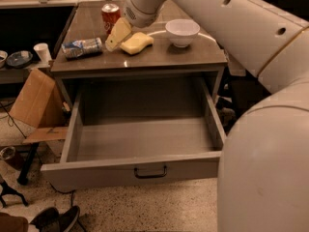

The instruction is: Place sponge into top drawer

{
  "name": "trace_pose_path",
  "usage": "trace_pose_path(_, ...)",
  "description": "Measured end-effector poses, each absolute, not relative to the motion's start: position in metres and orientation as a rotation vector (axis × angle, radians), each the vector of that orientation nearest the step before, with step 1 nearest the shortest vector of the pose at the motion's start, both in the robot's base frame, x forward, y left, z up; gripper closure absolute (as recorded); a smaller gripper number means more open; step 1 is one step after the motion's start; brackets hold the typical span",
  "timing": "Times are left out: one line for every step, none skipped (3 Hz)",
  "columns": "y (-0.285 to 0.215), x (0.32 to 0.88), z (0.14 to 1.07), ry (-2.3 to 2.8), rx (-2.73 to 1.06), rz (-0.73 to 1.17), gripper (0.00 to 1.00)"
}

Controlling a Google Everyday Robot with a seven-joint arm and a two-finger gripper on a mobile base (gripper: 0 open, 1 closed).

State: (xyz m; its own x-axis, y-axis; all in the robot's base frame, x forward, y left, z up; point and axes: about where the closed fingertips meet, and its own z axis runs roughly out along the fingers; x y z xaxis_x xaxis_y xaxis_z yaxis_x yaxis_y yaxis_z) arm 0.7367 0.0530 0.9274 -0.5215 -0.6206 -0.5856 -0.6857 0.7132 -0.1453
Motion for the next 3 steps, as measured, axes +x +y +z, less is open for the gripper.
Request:
trace_pose_path(0.045,0.758,0.921,2.265,-0.943,0.135,0.00)
trace_pose_path(0.042,0.785,0.915,2.222,-0.921,0.145,0.00)
trace_pose_path(0.040,0.808,0.906,2.190,-0.908,0.156,0.00)
